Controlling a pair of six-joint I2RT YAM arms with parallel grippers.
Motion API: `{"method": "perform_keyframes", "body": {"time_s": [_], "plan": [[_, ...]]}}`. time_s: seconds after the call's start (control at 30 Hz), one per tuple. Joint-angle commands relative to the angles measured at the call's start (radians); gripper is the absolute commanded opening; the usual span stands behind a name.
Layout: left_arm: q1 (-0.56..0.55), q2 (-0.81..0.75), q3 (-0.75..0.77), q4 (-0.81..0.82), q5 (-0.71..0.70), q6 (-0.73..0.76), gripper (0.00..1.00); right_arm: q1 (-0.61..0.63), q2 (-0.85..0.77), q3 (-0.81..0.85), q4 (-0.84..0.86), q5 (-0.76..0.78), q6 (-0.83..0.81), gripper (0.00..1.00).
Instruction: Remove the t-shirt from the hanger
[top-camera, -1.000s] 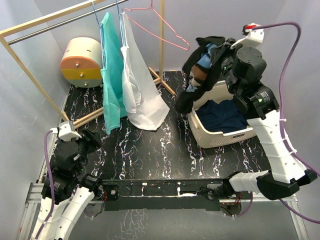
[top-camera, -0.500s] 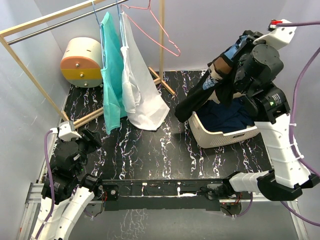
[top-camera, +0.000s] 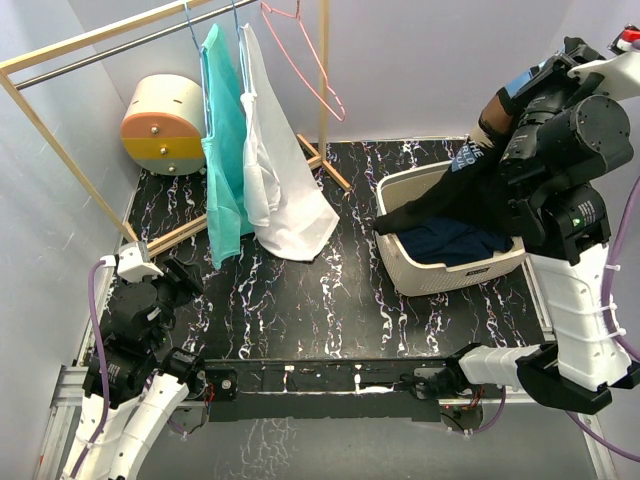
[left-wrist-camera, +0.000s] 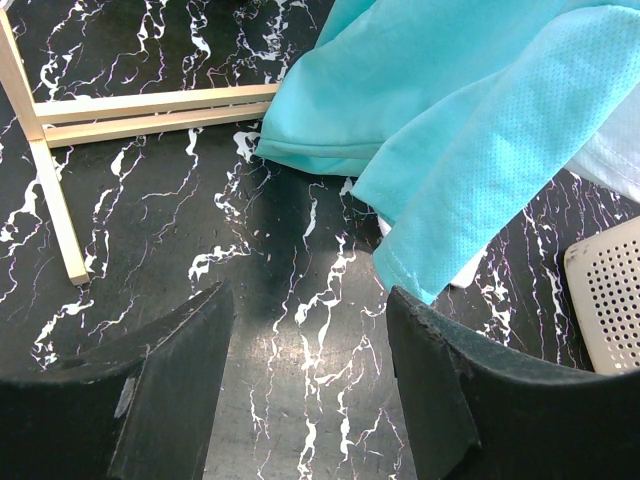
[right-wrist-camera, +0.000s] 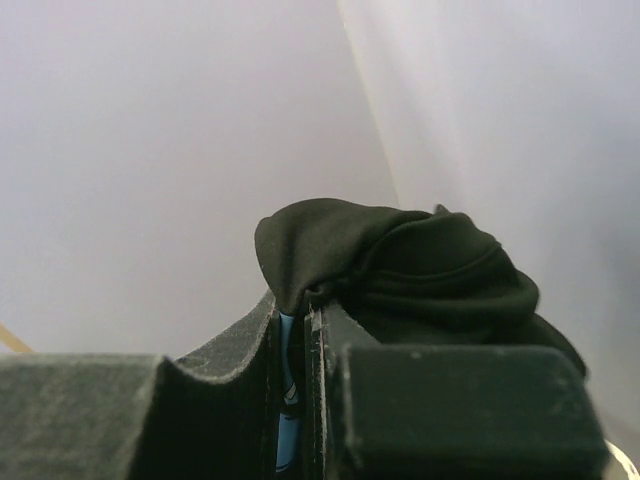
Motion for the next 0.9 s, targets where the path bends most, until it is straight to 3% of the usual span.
{"method": "perform_keyframes", "body": {"time_s": [0.0,0.3,0.63,0.87], "plan": [[0.000,0.017,0.005,0.007,0.002,0.004,0.61,-0.003,0.019,0.006,0.100,0.019,-0.054,0.08],[0.000,0.006,0.005,0.008,-0.003,0.002,0.61,-0.011,0.030,-0.239,-0.012,0.016,0.094,0.08],[0.000,0.008,0.004,0.006,-0.004,0.001,0.61,-0.126,-0.018,-0.698,-0.224,-0.333,0.407,0.08],[0.000,0.013,0.005,0.008,0.001,0.002,0.61,-0.158,-0.045,-0.933,-0.237,-0.550,0.485,0.08]]}}
